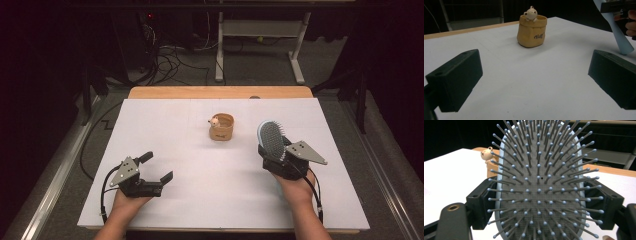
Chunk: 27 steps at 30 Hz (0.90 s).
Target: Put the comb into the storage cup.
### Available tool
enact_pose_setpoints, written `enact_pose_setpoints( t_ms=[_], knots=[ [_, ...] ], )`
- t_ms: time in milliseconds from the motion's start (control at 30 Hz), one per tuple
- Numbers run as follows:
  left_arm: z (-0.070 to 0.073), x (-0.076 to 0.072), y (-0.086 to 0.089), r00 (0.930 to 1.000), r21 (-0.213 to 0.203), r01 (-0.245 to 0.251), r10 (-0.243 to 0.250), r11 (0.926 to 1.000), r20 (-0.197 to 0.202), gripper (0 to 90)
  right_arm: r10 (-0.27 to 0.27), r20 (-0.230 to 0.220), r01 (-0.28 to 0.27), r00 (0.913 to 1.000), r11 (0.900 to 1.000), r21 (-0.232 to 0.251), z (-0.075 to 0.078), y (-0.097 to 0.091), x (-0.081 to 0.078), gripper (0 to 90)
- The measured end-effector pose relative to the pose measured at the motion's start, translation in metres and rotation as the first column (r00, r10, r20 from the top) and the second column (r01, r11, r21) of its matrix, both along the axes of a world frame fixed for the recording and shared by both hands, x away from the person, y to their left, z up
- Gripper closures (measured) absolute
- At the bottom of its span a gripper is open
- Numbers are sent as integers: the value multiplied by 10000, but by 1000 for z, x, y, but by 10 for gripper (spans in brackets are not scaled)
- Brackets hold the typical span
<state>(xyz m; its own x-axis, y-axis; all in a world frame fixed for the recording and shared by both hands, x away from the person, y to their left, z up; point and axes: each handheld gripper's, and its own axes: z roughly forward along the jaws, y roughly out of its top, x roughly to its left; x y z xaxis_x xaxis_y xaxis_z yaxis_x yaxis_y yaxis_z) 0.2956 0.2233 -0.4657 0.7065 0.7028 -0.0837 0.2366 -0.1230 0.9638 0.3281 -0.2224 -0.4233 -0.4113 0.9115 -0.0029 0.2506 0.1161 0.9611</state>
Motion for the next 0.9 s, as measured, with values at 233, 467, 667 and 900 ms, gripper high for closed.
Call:
enact_pose_setpoints(
  t_ms=[233, 467, 667, 900],
  knots=[
    [0, -1, -1, 10000, -2, -20, 20, 10000, 29, 0, -49, 304, 43, 9995, 9998, 198, -1, -7, -8, 205],
    [3, 0, 0, 9998, -131, -198, 199, 9997, 77, 0, 85, 773, -94, 9970, 9999, 108, 3, -3, -19, 205],
    [9, 1, 1, 9989, -109, -473, 473, 9988, 22, 0, 141, 957, -150, 9953, 9998, 89, 5, 0, -22, 205],
    [14, 7, -4, 9988, 235, -466, 470, 9986, -152, 0, 16, 1015, -26, 9948, 9999, 98, 6, -1, -23, 205]
  ],
)
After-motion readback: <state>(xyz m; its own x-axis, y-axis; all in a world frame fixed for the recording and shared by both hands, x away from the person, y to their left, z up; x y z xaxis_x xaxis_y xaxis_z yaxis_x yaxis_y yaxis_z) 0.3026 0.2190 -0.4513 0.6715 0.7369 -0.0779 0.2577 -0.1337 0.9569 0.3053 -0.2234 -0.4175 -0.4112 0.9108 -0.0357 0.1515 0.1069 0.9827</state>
